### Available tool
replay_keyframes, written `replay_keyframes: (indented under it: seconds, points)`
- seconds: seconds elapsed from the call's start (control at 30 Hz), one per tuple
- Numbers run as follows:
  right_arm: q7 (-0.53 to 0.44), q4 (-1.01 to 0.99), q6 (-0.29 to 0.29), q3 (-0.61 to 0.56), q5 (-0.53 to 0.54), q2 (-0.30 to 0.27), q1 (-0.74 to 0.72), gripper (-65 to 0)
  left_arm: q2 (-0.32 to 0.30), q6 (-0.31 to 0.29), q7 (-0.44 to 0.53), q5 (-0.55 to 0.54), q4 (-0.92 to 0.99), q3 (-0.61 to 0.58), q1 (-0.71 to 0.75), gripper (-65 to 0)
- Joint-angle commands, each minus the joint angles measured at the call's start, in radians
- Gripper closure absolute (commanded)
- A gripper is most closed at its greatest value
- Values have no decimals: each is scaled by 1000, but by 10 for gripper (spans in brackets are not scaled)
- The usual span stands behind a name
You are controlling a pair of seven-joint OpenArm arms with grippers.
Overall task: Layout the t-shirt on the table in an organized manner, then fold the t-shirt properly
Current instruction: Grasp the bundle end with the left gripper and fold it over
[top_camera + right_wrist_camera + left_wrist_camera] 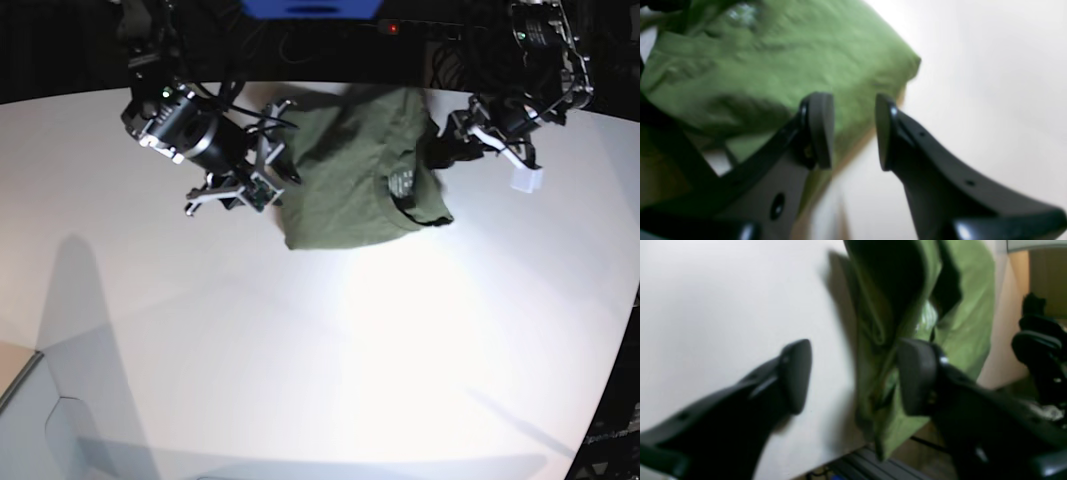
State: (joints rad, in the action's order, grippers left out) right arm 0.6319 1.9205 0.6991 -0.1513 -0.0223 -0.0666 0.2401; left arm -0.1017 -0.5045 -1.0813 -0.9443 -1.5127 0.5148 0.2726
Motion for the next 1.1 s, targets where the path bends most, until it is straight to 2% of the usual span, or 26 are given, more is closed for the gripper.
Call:
replay_keyframes:
  seconds: [0.0, 0.23, 0.4, 0.73, 0.83, 0.97, 1.07]
  points:
    - [-27, 20, -1, 6, 17, 1, 0, -219, -8, -7, 10, -31, -13, -14, -8, -435]
    - [-22, 20, -1, 8, 17, -20, 8, -219, -2, -7, 10, -25, -6, -106, -28, -437]
    - [-22, 20, -1, 9, 17, -20, 8, -219, -2, -7, 10, -26, -2, -106, -29, -437]
    - [-22, 18, -1, 3, 17, -19, 8, -219, 3, -7, 11, -26, 202, -115, -124, -437]
    - [-22, 18, -1, 3, 17, -19, 8, -219, 13, -7, 16, -25, 226, -150, -134, -437]
    - [-22, 18, -1, 3, 17, -19, 8, -219, 10, -7, 123, -12, 229, -255, -124, -436]
    - [-22, 18, -1, 5, 17, -19, 8, -218, -8, -7, 189, 55, 229, -338, -126, -434]
